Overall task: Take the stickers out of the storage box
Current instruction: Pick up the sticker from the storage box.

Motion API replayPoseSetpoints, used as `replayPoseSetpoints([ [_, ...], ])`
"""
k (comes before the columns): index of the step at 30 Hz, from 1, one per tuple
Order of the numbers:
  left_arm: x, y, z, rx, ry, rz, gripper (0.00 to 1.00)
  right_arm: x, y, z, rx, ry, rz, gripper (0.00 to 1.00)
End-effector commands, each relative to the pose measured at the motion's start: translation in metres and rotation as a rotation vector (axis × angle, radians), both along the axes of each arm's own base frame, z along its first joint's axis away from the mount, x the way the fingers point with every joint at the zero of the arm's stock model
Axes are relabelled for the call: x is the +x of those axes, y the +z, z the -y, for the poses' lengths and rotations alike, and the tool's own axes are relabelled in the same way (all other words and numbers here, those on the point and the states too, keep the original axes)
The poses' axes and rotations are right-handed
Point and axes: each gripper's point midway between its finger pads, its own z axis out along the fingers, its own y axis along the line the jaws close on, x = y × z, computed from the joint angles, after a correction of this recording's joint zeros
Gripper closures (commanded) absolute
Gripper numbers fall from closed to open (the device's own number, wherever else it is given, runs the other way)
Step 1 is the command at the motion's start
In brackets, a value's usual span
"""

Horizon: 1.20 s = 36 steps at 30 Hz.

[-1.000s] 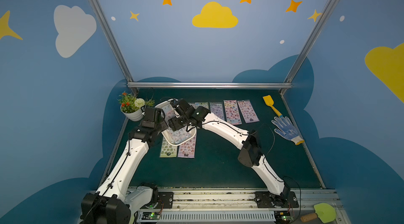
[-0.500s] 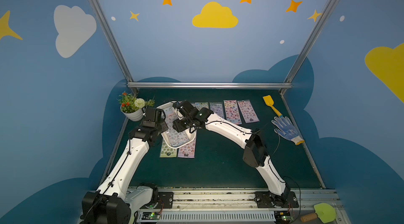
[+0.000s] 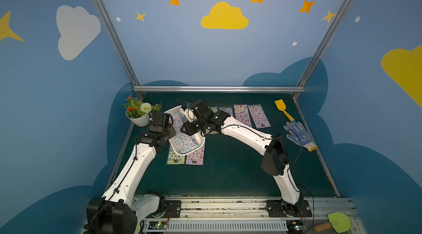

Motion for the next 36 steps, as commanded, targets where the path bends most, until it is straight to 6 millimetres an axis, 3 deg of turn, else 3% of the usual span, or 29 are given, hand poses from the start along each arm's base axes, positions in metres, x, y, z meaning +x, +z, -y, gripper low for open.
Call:
replayPoseSetpoints([
  [1, 0.01, 0.014, 0.003, -0.019, -0.005, 0.056, 0.96, -0.012, 0.029, -0.002, 0.099, 0.054, -0.041, 0.71],
  [7, 0.01, 0.013, 0.003, -0.015, -0.005, 0.054, 0.96, -0.008, 0.025, 0.001, 0.099, 0.036, -0.069, 0.79],
  [16, 0.01, 0.013, 0.003, -0.014, -0.006, 0.052, 0.96, 0.0, 0.039, 0.014, 0.109, -0.017, -0.056, 0.99],
  [22, 0.009, 0.013, 0.002, -0.011, -0.004, 0.053, 0.96, 0.0, 0.057, 0.03, 0.117, -0.052, -0.038, 1.0],
  [30, 0.01, 0.012, 0.006, -0.013, -0.034, 0.045, 0.96, 0.004, 0.084, 0.073, 0.124, -0.124, -0.022, 1.0],
  [36, 0.009, 0.013, 0.012, -0.01, -0.078, 0.049, 0.96, 0.002, 0.099, 0.123, 0.141, -0.198, -0.023, 1.0],
])
